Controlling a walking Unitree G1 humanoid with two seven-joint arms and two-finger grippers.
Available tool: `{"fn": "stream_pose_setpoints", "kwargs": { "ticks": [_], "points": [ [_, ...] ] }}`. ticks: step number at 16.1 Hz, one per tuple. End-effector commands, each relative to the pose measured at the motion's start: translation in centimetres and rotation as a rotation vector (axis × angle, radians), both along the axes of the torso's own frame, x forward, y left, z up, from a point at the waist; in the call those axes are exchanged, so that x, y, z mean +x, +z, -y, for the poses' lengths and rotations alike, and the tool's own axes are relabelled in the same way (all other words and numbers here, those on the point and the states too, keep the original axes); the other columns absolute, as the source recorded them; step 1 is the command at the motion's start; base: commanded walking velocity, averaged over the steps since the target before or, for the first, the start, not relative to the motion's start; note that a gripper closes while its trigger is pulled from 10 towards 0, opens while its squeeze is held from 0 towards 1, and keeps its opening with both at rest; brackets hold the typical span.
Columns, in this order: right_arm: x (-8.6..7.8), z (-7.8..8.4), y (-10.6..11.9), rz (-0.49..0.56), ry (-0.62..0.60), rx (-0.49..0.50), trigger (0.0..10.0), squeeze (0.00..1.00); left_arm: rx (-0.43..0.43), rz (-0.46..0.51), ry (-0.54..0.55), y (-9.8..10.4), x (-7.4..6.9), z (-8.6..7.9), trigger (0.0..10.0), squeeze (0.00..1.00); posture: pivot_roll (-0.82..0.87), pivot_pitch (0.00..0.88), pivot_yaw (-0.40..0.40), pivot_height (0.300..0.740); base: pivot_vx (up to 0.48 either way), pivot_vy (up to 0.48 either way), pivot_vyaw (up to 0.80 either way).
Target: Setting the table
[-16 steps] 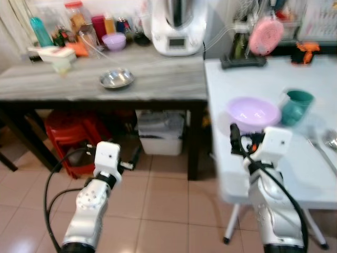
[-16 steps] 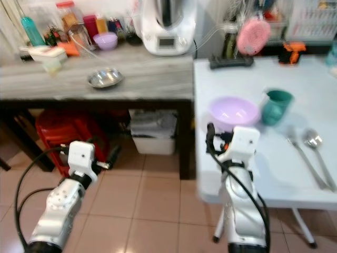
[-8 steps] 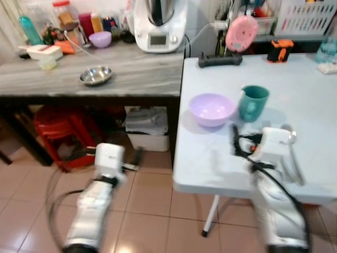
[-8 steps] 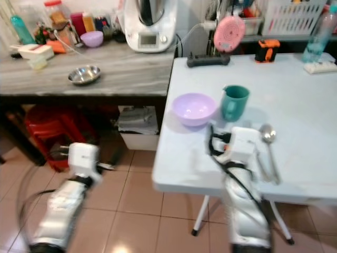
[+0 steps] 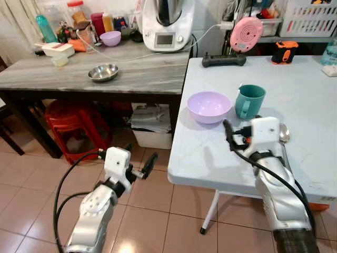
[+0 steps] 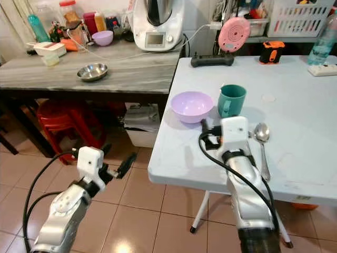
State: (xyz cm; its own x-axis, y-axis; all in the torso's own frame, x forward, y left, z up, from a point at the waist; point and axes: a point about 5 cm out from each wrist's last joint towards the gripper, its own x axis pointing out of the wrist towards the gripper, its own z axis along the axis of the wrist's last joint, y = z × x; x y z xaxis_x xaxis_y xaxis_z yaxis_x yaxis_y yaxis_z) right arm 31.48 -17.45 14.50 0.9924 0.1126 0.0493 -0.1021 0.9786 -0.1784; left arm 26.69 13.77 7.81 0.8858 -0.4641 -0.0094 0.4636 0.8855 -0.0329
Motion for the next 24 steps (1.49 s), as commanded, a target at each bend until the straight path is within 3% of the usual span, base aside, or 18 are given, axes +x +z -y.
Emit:
{"fn": "stream_pose_setpoints", "kwargs": {
  "ticks": [1,2,6,13,22,23,24],
  "points": [
    [0.5,-0.8,0.4,0.010,0.045,-0.021,10.0,0.00,0.001,0.015,-0.020,0.5,0.0,-0.2,10.0,0.00,-0.09,0.000,0.094,0.740,0.000,0.000,0.00],
    [1.6,-1.1,0.5,-0.023,0.074,-0.060,10.0,0.00,-0.025,0.019,-0.090,0.8,-0.7,0.1,10.0,0.00,-0.08,0.000,0.093,0.740,0.000,0.000,0.00],
    [3.4,-1.4,0.5,-0.085,0.168,-0.157,10.0,0.00,-0.037,0.025,-0.213,1.1,-2.2,1.0,10.0,0.00,-0.07,0.000,0.088,0.740,0.000,0.000,0.00],
    [6.1,-2.0,2.1,-0.102,0.284,-0.284,10.0,0.00,-0.023,0.055,-0.229,1.9,-2.9,0.5,10.0,0.00,-0.04,0.000,0.073,0.740,0.000,0.000,0.00],
    [7.5,-1.3,1.0,-0.193,0.334,-0.443,10.0,0.00,-0.023,0.028,-0.245,2.3,-3.5,0.6,10.0,0.00,-0.02,0.001,0.086,0.740,0.000,0.000,0.00],
    [7.5,-1.3,0.9,-0.196,0.332,-0.456,2.9,0.00,-0.021,0.025,-0.246,2.3,-3.6,0.5,10.0,0.00,-0.01,0.000,0.086,0.740,0.000,0.000,0.00],
    [7.6,-1.2,0.8,-0.200,0.327,-0.467,0.0,0.00,-0.021,0.023,-0.246,2.3,-3.6,0.5,10.0,0.00,-0.01,0.000,0.087,0.740,0.000,0.000,0.00]
  ]
}}
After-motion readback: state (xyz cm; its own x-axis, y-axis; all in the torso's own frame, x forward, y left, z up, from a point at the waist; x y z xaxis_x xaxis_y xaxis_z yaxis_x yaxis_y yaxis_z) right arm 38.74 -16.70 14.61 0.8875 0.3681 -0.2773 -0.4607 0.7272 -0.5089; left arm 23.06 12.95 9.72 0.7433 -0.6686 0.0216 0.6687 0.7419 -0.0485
